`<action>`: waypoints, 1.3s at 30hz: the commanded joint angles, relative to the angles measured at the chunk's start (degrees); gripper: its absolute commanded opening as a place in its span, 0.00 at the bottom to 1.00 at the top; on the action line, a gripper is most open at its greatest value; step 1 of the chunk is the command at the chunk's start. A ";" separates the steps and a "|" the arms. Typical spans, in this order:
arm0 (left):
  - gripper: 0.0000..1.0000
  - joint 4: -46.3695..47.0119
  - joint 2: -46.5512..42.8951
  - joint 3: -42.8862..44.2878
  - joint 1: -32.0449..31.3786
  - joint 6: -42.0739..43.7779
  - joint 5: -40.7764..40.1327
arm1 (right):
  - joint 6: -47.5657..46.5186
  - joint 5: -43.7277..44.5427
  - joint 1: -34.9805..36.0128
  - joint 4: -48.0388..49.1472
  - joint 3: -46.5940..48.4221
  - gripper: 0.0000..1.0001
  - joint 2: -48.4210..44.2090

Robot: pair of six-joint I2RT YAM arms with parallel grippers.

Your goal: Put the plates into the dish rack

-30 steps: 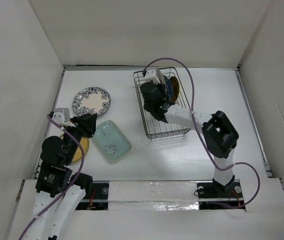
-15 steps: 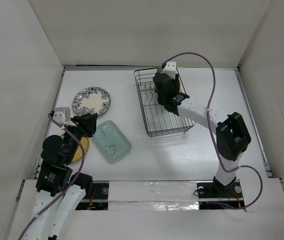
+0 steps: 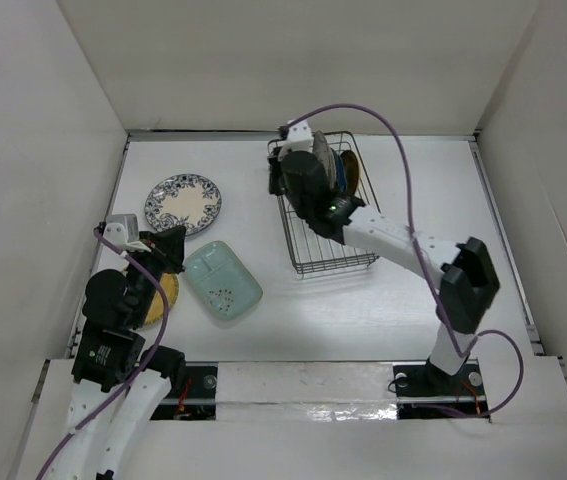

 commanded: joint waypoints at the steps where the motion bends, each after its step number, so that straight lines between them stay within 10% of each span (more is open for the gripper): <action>1: 0.00 1.82 -0.43 -0.21 -0.30 -0.32 -2.32 | 5.52 -10.89 2.20 -0.56 9.01 0.03 10.55; 7: 0.03 1.82 -0.69 -0.12 -0.30 -0.41 -1.01 | 14.40 -10.10 2.20 -8.39 28.95 0.60 29.28; 16: 0.19 2.08 -2.45 -0.03 -0.83 -0.32 -1.00 | 26.26 -16.42 0.54 -12.26 42.87 0.64 46.51; 29: 0.21 1.91 -3.59 0.06 -0.83 -0.41 -1.09 | 41.03 -26.18 -0.08 -6.38 52.01 0.55 58.74; 39: 0.21 1.55 -3.68 0.23 -0.83 -0.50 -1.09 | 49.04 -27.06 -0.08 5.74 47.89 0.03 59.10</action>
